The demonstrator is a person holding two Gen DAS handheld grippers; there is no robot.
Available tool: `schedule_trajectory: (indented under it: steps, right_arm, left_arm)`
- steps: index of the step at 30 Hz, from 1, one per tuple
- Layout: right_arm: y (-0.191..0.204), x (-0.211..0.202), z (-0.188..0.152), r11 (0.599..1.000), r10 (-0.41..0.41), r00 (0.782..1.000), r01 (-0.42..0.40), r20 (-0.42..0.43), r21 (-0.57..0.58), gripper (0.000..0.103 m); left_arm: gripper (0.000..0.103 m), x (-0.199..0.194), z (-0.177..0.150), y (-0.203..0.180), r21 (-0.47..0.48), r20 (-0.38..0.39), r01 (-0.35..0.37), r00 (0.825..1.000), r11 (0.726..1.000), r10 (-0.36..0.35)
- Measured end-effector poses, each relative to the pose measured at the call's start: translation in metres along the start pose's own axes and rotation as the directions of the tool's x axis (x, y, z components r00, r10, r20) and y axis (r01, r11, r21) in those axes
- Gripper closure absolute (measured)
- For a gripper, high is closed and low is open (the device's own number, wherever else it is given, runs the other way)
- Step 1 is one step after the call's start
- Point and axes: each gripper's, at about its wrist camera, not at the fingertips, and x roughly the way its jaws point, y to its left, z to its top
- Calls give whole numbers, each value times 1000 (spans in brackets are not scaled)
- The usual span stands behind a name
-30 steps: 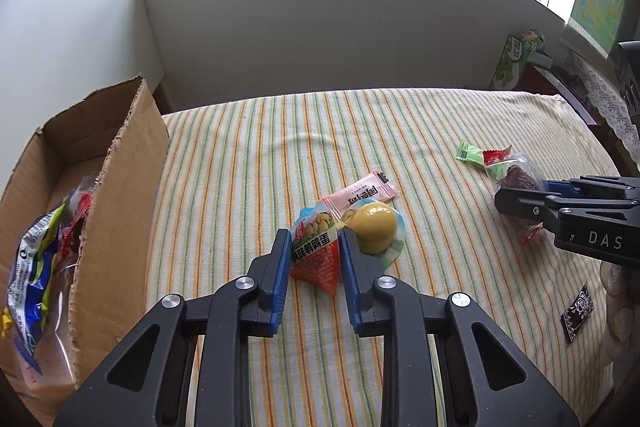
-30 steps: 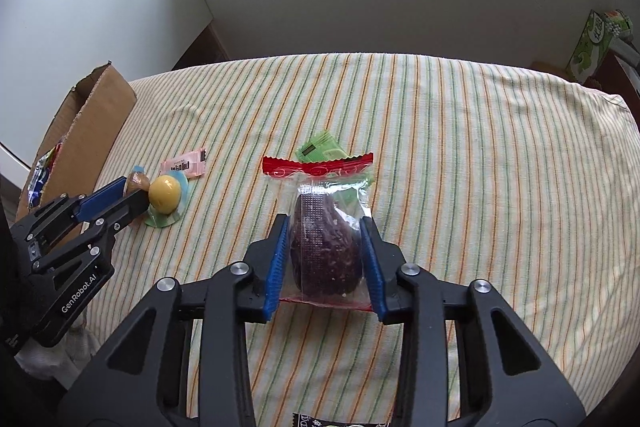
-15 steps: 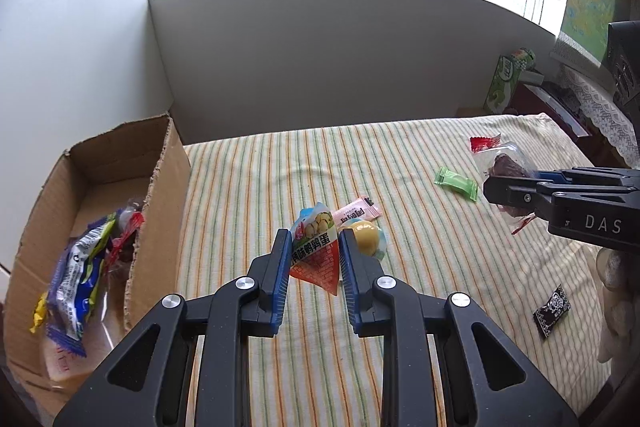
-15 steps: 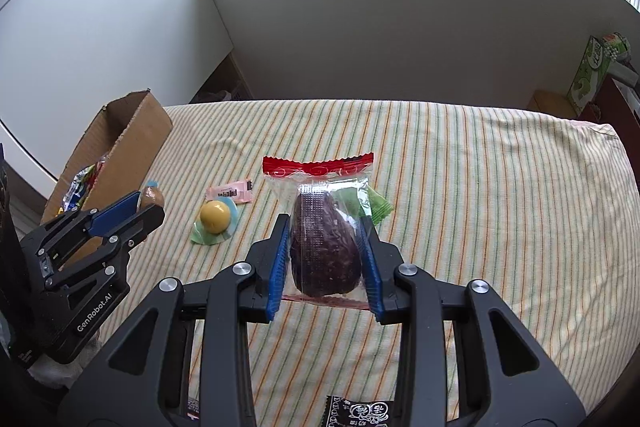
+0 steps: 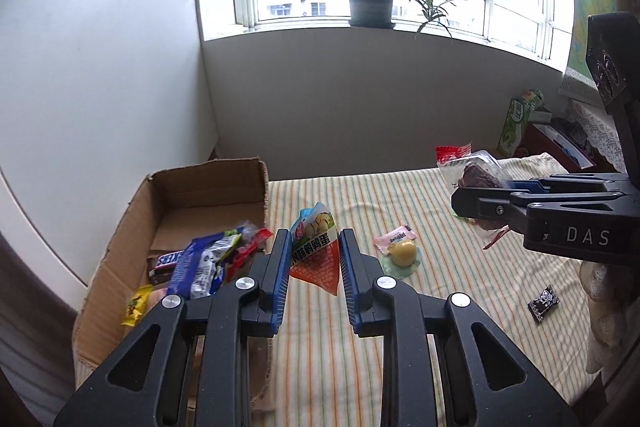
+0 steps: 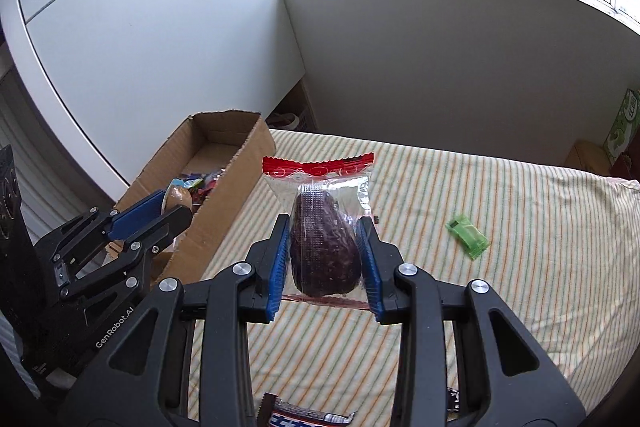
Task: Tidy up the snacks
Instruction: 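Carry the orange packet and dried-fruit bag into the box and open both grippers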
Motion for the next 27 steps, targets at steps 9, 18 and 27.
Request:
schedule_trajectory:
  steps: [9, 18, 27]
  right_arm:
    - [60, 32, 17, 996, 49, 999, -50, -24, -69, 69]
    - [99, 77, 38, 991, 76, 995, -82, -61, -110, 69]
    - [114, 113, 50, 986, 75, 992, -89, -97, -142, 69]
  left_arm:
    - [81, -3, -3, 55, -76, 0, -51, 999, 996, 51]
    - [81, 10, -1, 102, -134, -25, -82, 997, 988, 80]
    - [81, 30, 1, 126, -155, -56, -87, 995, 984, 79]
